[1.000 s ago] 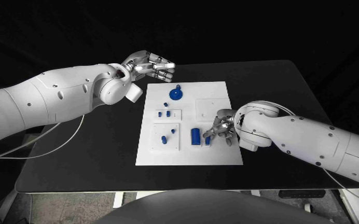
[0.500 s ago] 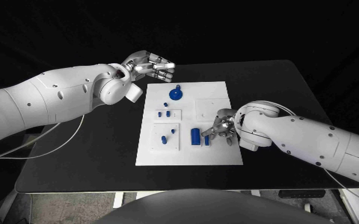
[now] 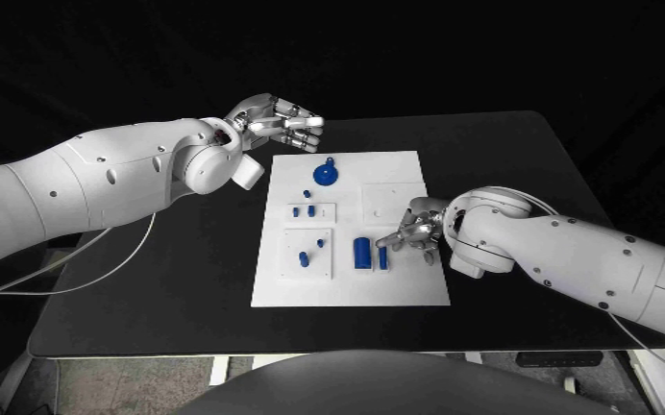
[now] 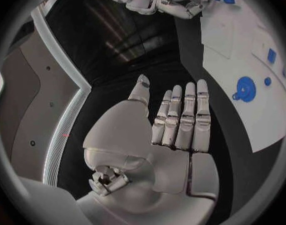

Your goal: Assemble the parts on the task board

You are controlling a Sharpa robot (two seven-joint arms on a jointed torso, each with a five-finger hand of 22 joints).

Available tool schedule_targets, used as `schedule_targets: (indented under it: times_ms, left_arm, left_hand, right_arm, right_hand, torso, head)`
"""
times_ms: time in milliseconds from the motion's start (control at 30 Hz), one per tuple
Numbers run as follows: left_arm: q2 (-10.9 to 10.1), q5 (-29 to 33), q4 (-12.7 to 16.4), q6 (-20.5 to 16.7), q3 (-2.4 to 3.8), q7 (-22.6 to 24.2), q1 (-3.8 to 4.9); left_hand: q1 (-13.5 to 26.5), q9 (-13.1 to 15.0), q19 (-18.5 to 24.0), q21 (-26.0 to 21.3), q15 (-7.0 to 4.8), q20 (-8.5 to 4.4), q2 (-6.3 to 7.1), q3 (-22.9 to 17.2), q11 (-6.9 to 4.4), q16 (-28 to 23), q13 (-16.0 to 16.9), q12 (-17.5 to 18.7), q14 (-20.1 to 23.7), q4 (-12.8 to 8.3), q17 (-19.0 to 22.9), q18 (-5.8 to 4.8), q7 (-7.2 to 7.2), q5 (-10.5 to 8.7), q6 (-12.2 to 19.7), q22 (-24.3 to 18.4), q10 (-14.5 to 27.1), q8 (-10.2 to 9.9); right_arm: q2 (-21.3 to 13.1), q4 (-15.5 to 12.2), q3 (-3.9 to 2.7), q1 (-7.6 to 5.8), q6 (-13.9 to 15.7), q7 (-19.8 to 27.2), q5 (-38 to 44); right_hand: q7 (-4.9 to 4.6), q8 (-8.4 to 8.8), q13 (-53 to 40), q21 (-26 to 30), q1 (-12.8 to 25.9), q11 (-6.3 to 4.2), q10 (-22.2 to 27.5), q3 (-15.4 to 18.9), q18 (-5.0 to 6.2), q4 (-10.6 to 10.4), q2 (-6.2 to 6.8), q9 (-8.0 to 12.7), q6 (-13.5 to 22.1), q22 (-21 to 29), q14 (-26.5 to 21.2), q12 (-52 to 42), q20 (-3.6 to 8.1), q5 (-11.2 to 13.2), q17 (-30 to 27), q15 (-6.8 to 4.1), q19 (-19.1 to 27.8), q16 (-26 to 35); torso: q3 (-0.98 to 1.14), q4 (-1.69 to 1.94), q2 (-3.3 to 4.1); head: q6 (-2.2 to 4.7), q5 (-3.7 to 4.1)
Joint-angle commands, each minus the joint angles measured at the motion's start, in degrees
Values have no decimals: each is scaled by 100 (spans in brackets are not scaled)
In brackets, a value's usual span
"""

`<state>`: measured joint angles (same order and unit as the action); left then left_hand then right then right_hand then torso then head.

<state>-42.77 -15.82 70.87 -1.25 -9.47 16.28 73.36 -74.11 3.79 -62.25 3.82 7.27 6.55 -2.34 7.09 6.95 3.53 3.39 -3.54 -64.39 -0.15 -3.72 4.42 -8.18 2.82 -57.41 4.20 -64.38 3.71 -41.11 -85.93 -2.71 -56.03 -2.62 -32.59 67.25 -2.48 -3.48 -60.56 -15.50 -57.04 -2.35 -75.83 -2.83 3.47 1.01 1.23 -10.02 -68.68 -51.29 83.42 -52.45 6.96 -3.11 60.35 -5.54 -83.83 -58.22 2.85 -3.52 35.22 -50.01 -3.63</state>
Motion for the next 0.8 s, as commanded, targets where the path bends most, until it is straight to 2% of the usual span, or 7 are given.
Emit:
schedule_targets:
  times_ms: [33, 133, 200, 333, 467, 667, 800]
  left_arm:
    - [-4, 29, 8, 56, 2, 55, 0]
    - [-10, 29, 10, 39, 2, 66, 0]
    - [-13, 29, 12, 18, 2, 83, 0]
    - [-17, 29, 14, -9, 2, 106, 0]
    - [-15, 29, 15, -13, 2, 116, 0]
    - [-8, 29, 14, -12, 1, 121, 0]
    - [-4, 29, 14, -6, 1, 120, 0]
  left_hand:
    - [3, 0, -11, 30, 16, 4, -59, 17, 20, 7, 0, 4, -26, 9, -8, 7, -26, -9, -14, -2, -27, -1]
    - [3, 0, -11, 30, 16, 4, -59, 17, 20, 7, 0, 4, -26, 9, -8, 7, -26, -9, -14, -2, -27, -1]
    - [-4, 0, -13, 30, 16, 4, -55, 16, 21, 6, 0, 3, -26, 1, -8, 8, -26, -8, -13, -2, -28, 0]
    - [-15, 1, -13, 30, 15, 4, -59, 11, 19, 6, 0, 3, -27, -6, -8, 8, -25, -8, -16, -3, -30, 1]
    - [-15, 1, -13, 30, 15, 4, -59, 11, 19, 6, 0, 3, -27, -6, -8, 8, -25, -8, -16, -3, -30, 1]
    - [-15, 1, -13, 30, 15, 4, -59, 11, 19, 6, 0, 3, -27, -6, -8, 8, -25, -8, -16, -3, -30, 1]
    - [-15, 1, -13, 30, 15, 4, -59, 11, 19, 6, 0, 3, -27, -6, -8, 8, -25, -8, -16, -3, -30, 1]
  right_arm:
    - [-104, -23, -1, 1, 684, 954, -31]
    - [-214, -41, -1, 1, 961, 1528, -44]
    - [-301, -56, -1, 2, 1160, 2050, 13]
    - [-383, -55, -2, 13, 1346, 2715, 281]
    - [-414, -43, -2, 33, 1376, 3106, 625]
    - [-394, -3, -2, 97, 1250, 3340, 1313]
    - [-369, 31, -1, 162, 1144, 3275, 1755]
  right_hand:
    - [-95, -27, 9, 47, -136, 53, 44, 124, -62, -49, -17, 34, 295, 21, -7, 17, -17, 4, -31, 14, 9, 51]
    - [-181, -23, 13, 55, -475, 99, 88, 361, 28, 27, -143, 77, 582, 40, -6, -40, -73, -50, -32, 48, 0, 52]
    - [-210, -15, 36, 59, -794, 110, 107, 299, 39, 237, -286, 120, 633, 45, -9, -52, -87, -189, -53, 58, 10, 72]
    - [-252, -7, 24, 43, -1386, 120, 117, -237, 65, 813, -506, 297, 689, 24, -5, -93, -97, -256, -53, 66, 24, 68]
    - [-165, -10, -4, -1, -1351, 59, 103, -752, 86, 1122, -650, 539, 507, -37, 3, -165, -91, -373, -13, 33, 50, 13]
    - [-182, -9, -6, -78, -1270, 104, 76, -1368, 94, 1433, -659, 632, 204, -159, 2, -212, -93, -285, 29, 55, 106, -42]
    - [-166, -11, 1, -116, -1265, 100, 56, -1543, 123, 1483, -597, 630, 86, -229, 0, -230, -107, -266, 28, 57, 133, -47]
  torso:
    - [1, -3, 2]
    - [4, -3, 1]
    - [9, -6, 2]
    - [9, -14, -1]
    - [9, -13, 1]
    - [8, -3, 2]
    - [10, 3, 5]
  head:
    - [1, -5]
    - [1, -2]
    - [1, -3]
    - [1, 2]
    - [1, 15]
    - [1, 44]
    - [1, 53]
